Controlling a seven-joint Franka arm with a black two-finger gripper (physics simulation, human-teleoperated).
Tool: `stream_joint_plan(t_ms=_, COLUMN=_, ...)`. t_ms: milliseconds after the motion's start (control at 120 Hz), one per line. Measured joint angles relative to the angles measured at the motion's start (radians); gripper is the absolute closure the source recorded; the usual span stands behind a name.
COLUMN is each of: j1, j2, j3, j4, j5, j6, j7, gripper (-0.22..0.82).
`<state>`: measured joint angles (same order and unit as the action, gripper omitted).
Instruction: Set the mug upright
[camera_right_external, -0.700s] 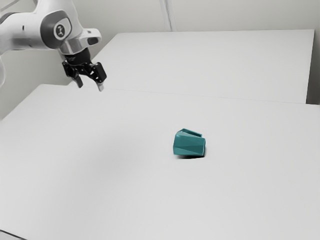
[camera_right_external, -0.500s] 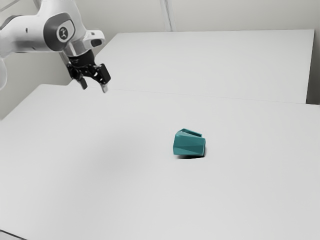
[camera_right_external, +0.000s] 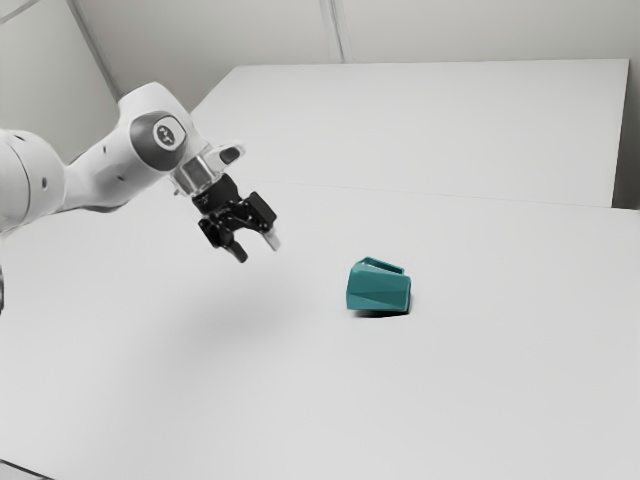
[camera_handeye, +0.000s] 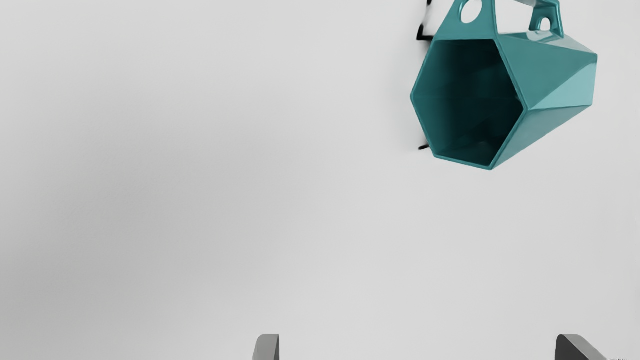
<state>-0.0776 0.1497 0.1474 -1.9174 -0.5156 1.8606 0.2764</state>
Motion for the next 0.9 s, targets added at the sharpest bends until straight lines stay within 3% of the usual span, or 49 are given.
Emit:
stream_joint_plan(t_ms=342, j1=-0.045, j2=0.147, j3=0.000, j4=-0.017, j5=-0.293, j6=0.000, j7=0.255, gripper=0.00)
stream_joint_plan(t_ms=900, j1=-0.132, j2=0.292, j3=-0.007, j4=0.108, j5=-0.428, j6=-0.019, j7=0.604, gripper=0.00)
